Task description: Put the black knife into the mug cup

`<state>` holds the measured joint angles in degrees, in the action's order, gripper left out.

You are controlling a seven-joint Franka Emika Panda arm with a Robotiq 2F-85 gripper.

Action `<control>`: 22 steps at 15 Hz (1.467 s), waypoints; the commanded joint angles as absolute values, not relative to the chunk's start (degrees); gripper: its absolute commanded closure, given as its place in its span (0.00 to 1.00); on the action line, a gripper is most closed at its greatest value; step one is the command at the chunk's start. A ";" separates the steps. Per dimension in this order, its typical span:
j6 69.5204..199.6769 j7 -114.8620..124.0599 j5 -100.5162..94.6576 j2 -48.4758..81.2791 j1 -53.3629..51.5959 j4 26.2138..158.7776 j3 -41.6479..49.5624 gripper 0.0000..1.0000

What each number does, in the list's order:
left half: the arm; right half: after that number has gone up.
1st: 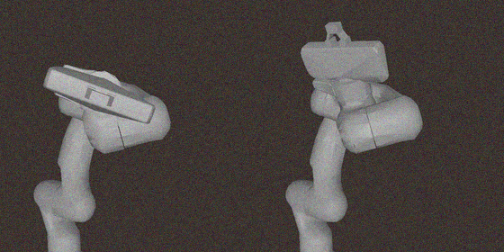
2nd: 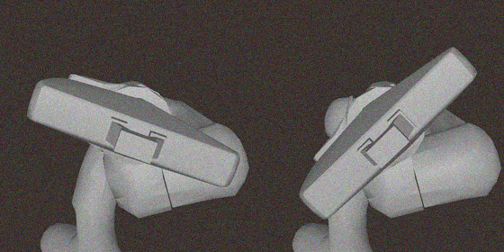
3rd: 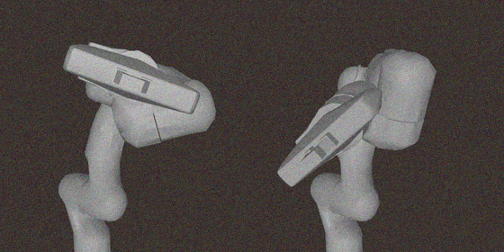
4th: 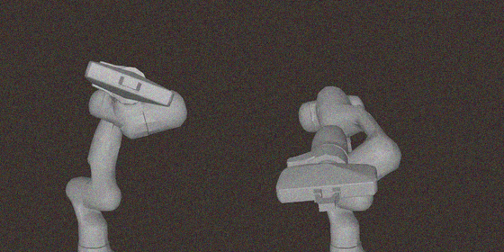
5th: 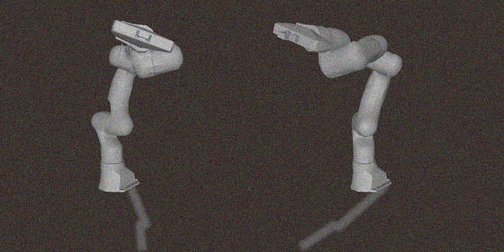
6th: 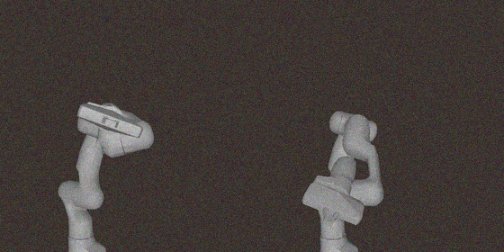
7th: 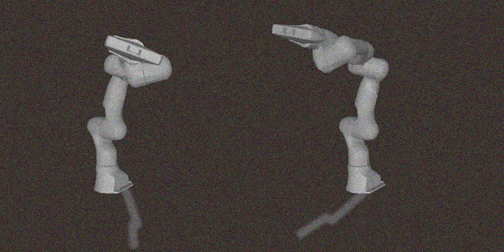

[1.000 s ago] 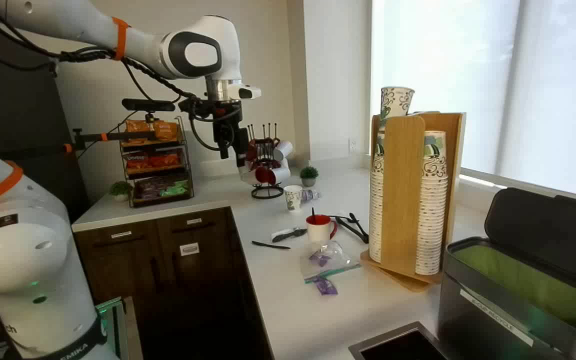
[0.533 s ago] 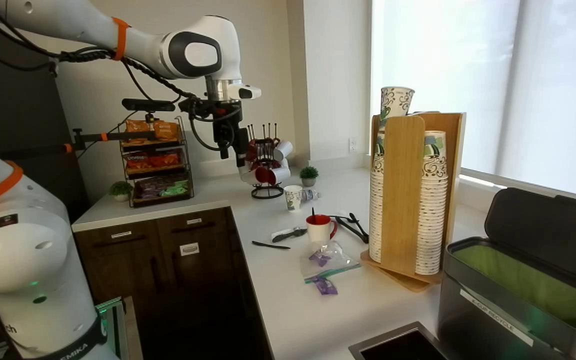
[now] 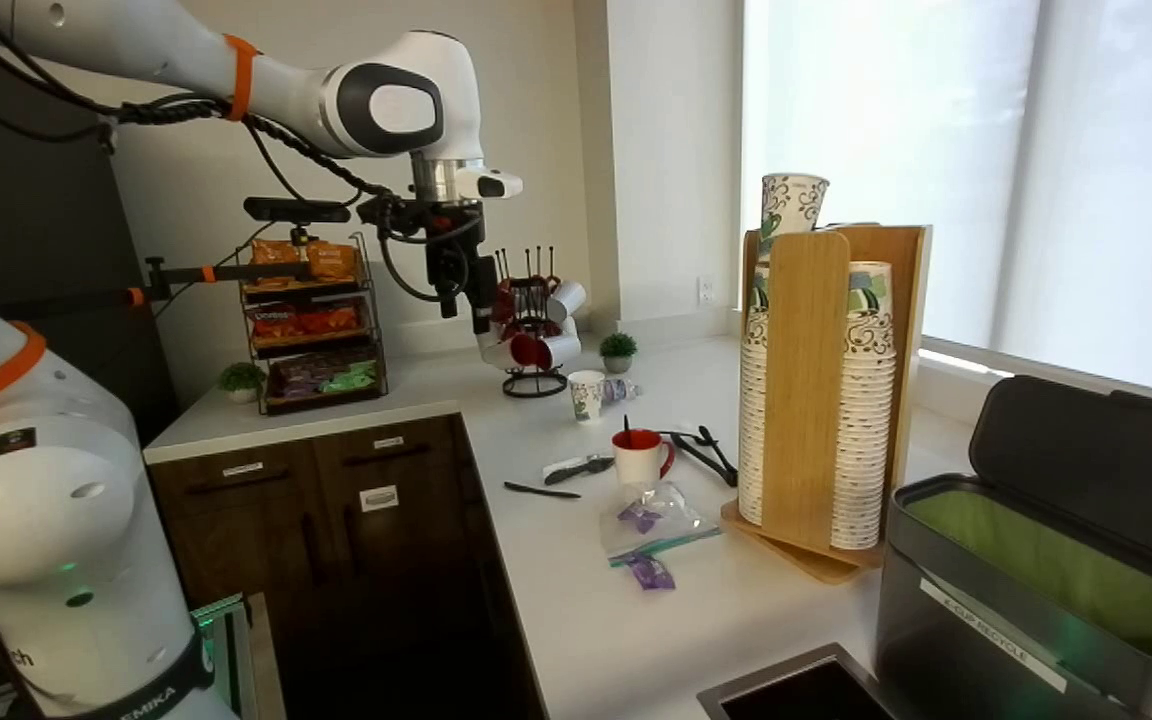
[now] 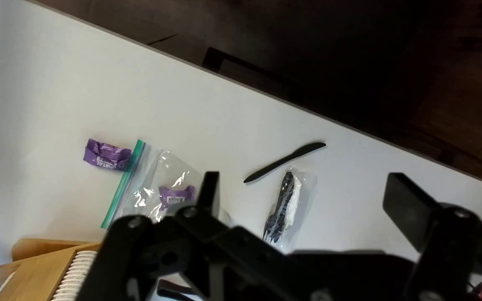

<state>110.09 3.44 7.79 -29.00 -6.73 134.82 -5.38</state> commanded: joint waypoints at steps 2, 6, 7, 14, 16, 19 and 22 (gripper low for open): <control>109.90 3.39 7.87 -28.97 -6.52 134.66 -5.56 0.00; 109.90 3.39 7.87 -28.97 -6.52 134.66 -5.56 0.00; 109.90 3.39 7.87 -28.97 -6.52 134.66 -5.56 0.00; 115.21 11.17 4.81 -27.92 -4.00 136.15 -8.32 0.00; 122.10 16.31 2.63 -26.65 -2.81 138.31 -9.90 0.00; 130.69 27.42 -2.79 -23.34 0.10 142.04 -13.59 0.00; 136.80 40.48 -6.93 -18.73 2.62 146.04 -16.93 0.00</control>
